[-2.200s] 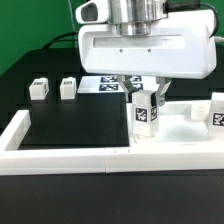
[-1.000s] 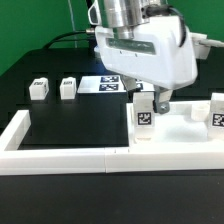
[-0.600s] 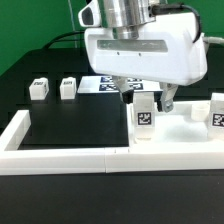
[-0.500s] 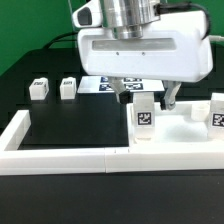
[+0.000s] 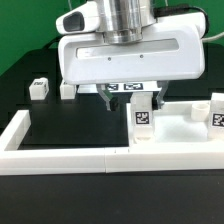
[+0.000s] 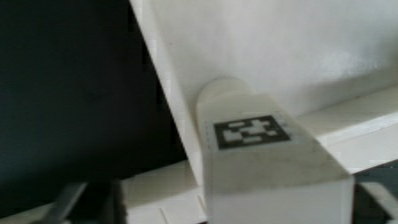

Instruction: Assemble square table

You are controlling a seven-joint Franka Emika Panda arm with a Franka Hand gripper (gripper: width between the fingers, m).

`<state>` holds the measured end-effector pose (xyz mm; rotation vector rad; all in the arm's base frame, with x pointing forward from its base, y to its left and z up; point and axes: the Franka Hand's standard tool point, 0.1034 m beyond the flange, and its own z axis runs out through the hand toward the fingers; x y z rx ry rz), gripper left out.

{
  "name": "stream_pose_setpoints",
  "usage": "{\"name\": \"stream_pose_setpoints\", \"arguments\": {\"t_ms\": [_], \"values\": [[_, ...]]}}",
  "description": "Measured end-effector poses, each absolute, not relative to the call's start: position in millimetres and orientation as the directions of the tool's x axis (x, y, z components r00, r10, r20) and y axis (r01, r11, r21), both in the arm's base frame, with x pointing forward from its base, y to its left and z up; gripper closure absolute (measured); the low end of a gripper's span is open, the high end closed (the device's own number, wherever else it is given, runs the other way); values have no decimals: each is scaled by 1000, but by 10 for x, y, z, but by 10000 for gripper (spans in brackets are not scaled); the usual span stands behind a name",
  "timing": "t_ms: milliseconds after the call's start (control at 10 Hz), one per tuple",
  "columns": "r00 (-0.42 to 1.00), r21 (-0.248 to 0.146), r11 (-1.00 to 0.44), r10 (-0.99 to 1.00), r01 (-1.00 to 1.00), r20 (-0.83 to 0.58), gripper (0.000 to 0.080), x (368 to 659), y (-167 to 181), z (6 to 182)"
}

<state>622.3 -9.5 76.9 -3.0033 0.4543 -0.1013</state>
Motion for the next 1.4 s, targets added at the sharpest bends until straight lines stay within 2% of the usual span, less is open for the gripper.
{"name": "stream_pose_setpoints", "arguments": {"t_ms": [100, 200, 400, 800, 900, 1000, 1200, 1300, 1400], "values": [[942, -113, -939, -332, -326, 46, 423, 6223, -92, 768], [901, -118, -896, -433, -427, 33, 511, 6222, -89, 766], [845, -121, -840, -534, -528, 19, 511, 6221, -88, 765], [515, -112, -508, -856, -854, -42, 511, 6263, -18, 753], [386, -100, -378, -920, -920, -67, 511, 6264, -17, 750], [189, -89, -180, -977, -980, -97, 509, 6260, -7, 744], [-201, -58, 212, -967, -976, -156, 509, 6277, 114, 743], [-309, -49, 322, -934, -945, -176, 509, 6286, 111, 740], [-300, -50, 312, -938, -949, -174, 430, 6285, 109, 739]]}}
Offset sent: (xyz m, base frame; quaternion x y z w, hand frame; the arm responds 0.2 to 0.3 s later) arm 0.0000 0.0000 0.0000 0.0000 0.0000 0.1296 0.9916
